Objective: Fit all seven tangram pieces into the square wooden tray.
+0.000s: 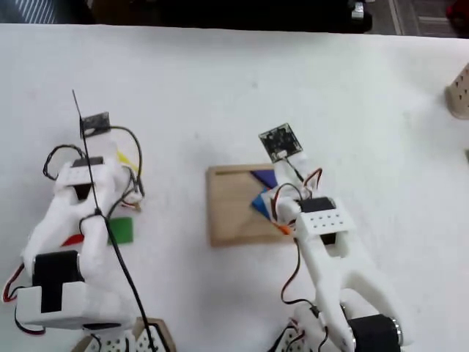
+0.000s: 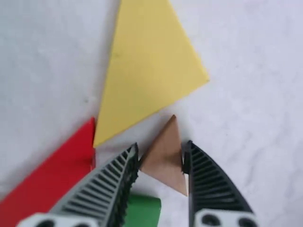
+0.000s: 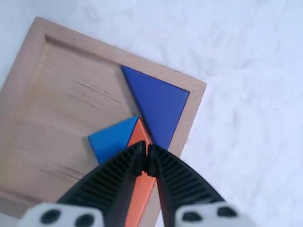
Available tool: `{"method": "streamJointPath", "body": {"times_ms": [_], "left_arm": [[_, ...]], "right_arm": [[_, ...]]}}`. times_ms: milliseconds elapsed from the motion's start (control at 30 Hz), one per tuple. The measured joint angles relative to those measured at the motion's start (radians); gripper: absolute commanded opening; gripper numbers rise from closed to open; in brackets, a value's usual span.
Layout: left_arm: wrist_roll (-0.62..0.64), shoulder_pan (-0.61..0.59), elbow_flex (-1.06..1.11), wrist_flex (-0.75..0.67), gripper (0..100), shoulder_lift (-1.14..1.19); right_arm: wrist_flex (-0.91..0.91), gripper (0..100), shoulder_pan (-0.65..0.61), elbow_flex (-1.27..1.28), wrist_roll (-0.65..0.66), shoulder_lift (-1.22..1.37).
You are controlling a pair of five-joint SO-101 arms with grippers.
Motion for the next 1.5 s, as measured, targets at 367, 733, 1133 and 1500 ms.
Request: {"method": "streamJointPath", "body": {"times_ms": [367,733,1133,1500], "left_arm": [[-0.002,0.025,-0.011,0.011,16,-0.064],[0.183,0.330,-0.011,0.063,17,-0.232],[0.017,0.606,-0.011,-0.138,16,-0.127],[0.341,0.606,-0.141,-0.166,17,0.086]], "right_arm": [[0.000,1.8,0.000,0.000,0.000,0.000],[0.000,1.8,0.044,0.000,0.000,-0.003],[-0.021,1.8,0.044,0.000,0.000,-0.003],[-0.021,1.8,0.044,0.000,0.000,-0.003]]}}
